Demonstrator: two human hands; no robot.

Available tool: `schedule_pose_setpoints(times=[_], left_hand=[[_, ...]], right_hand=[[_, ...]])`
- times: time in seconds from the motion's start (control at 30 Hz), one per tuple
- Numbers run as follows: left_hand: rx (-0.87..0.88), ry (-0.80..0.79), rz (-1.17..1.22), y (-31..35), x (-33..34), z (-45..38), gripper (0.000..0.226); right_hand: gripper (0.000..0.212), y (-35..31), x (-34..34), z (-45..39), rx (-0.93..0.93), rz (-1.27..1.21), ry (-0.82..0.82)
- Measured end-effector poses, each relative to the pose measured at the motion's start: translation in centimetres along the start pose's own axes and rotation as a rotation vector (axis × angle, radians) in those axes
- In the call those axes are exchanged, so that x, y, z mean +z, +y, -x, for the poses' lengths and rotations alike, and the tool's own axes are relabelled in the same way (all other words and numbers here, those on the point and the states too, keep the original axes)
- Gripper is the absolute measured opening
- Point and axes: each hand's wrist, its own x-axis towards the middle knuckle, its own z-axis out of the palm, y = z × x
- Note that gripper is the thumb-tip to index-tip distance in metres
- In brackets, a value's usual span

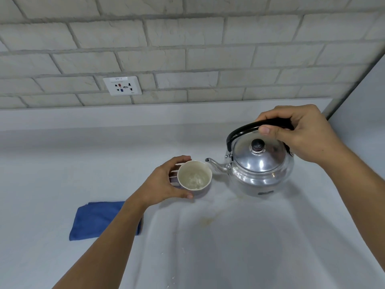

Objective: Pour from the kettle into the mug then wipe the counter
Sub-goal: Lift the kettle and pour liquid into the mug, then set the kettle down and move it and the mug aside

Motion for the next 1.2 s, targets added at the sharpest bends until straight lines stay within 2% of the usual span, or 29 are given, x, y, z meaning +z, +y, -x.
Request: schedule_pose_setpoints(times=[0.07,0.13,0.33,0.57,0.7,0.87,1.2], left_hand=[[0.032,0.013,-0.006,1.1,-0.7,-0.2,0.106],[0.101,0.061,-0.008,3.0,-1.4,-0.8,0.100],[0.277,0.168,0.008,10.3,-0.7,-4.4,0.058],[0.258,0.134,0.008,14.5,2.1,-9.8,0.034],[0.237,0.199,-0.028,14.3,2.9,-12.0,0.015],[0.178,0.243,-0.077,13.4,4.0,-14.0,0.015],[0.075,0.192,-0.179,10.5,5.1,-16.4,0.015]], right_hand=[[0.015,0.5,-0.4,-0.2,-0.007,-0.023,0.020],[0.013,0.8,-0.7,-0.4,-0.006,-0.044,0.036],[0.012,1.2,-0.9,-2.1,0.005,-0.096,0.068],[0.013,2.0,-1.5,-4.0,0.027,-0.075,0.133],[0.014,3.4,-1.6,-5.0,0.053,-0.112,0.145],[0.015,5.9,-1.5,-5.9,0.122,-0.075,0.144],[0.015,10.5,-0.4,-7.3,0.240,-0.019,0.052]])
